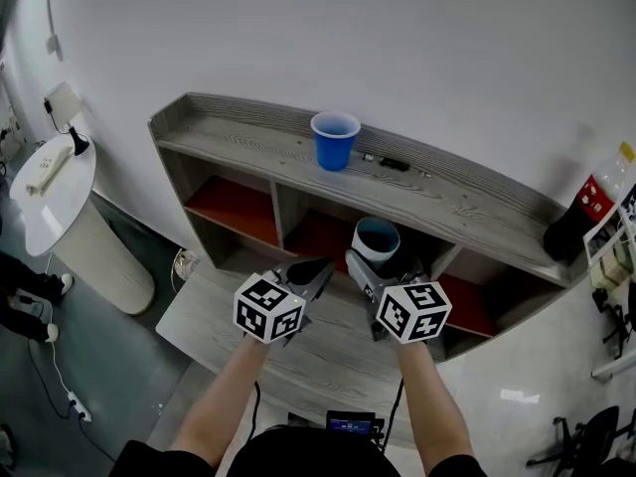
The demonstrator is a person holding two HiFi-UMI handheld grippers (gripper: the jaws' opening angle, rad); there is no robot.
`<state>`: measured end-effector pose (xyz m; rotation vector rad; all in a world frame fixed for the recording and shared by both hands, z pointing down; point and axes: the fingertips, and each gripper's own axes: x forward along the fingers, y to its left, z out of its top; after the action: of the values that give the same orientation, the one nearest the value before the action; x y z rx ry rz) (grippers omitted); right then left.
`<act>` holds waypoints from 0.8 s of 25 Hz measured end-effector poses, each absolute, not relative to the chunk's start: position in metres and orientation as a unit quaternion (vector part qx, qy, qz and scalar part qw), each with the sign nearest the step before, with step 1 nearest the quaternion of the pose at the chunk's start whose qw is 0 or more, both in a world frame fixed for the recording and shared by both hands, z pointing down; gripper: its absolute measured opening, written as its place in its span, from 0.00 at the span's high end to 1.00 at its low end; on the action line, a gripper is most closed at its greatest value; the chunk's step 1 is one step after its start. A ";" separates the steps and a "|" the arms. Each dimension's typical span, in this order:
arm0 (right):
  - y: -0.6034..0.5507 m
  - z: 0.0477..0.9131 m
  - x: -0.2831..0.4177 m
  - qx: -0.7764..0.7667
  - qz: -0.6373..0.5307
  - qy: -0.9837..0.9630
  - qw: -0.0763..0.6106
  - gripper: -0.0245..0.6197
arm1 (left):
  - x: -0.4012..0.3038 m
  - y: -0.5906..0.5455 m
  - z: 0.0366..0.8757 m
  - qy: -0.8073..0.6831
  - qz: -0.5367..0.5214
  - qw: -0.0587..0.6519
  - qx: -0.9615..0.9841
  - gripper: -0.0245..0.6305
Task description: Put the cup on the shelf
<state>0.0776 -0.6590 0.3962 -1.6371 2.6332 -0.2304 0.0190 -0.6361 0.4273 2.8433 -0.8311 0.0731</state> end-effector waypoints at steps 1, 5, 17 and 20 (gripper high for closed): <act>-0.663 0.397 0.078 -0.529 -0.074 0.845 0.014 0.40 | 0.019 -0.639 0.428 -0.279 0.027 0.089 0.956 0.96; -0.681 0.399 0.082 -0.543 -0.068 0.837 0.008 0.40 | 0.019 -0.649 0.432 -0.277 0.031 0.090 0.956 0.96; -0.699 0.408 0.086 -0.565 -0.040 0.824 -0.027 0.40 | 0.017 -0.660 0.443 -0.273 0.037 0.096 0.956 0.96; -0.696 0.408 0.085 -0.565 -0.032 0.824 -0.033 0.40 | 0.019 -0.660 0.448 -0.273 0.039 0.099 0.956 0.96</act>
<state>0.0850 -0.6962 0.4083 -1.8117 2.6444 -0.1023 0.0187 -0.6601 0.4477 2.8284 -0.8072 0.1160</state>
